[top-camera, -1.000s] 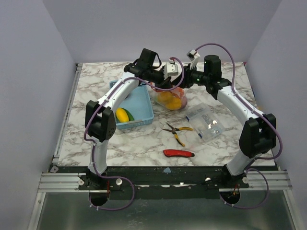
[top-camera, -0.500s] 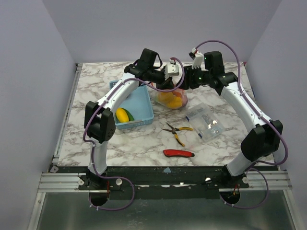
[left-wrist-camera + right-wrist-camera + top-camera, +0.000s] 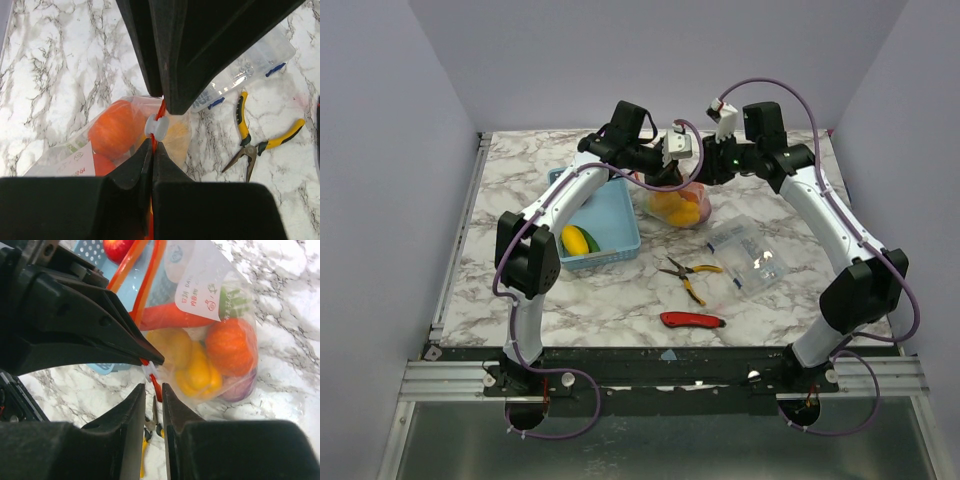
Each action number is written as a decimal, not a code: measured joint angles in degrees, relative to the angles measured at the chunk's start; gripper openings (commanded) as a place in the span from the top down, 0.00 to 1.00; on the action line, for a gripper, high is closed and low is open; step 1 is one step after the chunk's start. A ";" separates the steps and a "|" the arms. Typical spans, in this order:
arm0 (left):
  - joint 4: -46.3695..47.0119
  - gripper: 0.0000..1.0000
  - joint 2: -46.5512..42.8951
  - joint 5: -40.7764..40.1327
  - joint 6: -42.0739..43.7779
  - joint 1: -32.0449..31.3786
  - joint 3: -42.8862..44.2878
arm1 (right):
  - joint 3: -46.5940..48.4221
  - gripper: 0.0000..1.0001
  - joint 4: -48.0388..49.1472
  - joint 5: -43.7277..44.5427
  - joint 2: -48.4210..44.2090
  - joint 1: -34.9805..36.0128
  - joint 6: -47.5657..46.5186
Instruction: Place the food in the zip-top bag and seal the zipper
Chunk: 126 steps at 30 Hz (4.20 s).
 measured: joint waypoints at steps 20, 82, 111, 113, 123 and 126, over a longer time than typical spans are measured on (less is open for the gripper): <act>-0.17 1.00 0.00 0.04 0.68 0.00 0.00 | 0.72 1.00 -0.13 0.33 2.45 1.70 -5.25; 7.37 1.00 -2.03 -0.09 -3.56 0.11 -2.91 | -8.39 1.00 10.86 16.31 -1.53 5.97 -2.40; 11.39 1.00 -4.63 -12.48 -8.76 -1.42 -4.44 | -18.14 1.00 23.15 32.65 -7.10 -0.48 16.04; 11.08 1.00 -5.11 -13.31 -8.83 -1.40 -4.44 | -18.29 1.00 23.21 31.85 -7.74 -1.97 16.26; 6.67 1.00 -6.43 -15.54 -9.49 -1.33 -2.64 | -18.43 1.00 23.74 31.52 -8.28 -3.65 15.43; 5.05 1.00 -6.43 -16.11 -9.49 -1.31 -1.57 | -18.40 1.00 23.74 29.79 -8.28 -3.80 14.03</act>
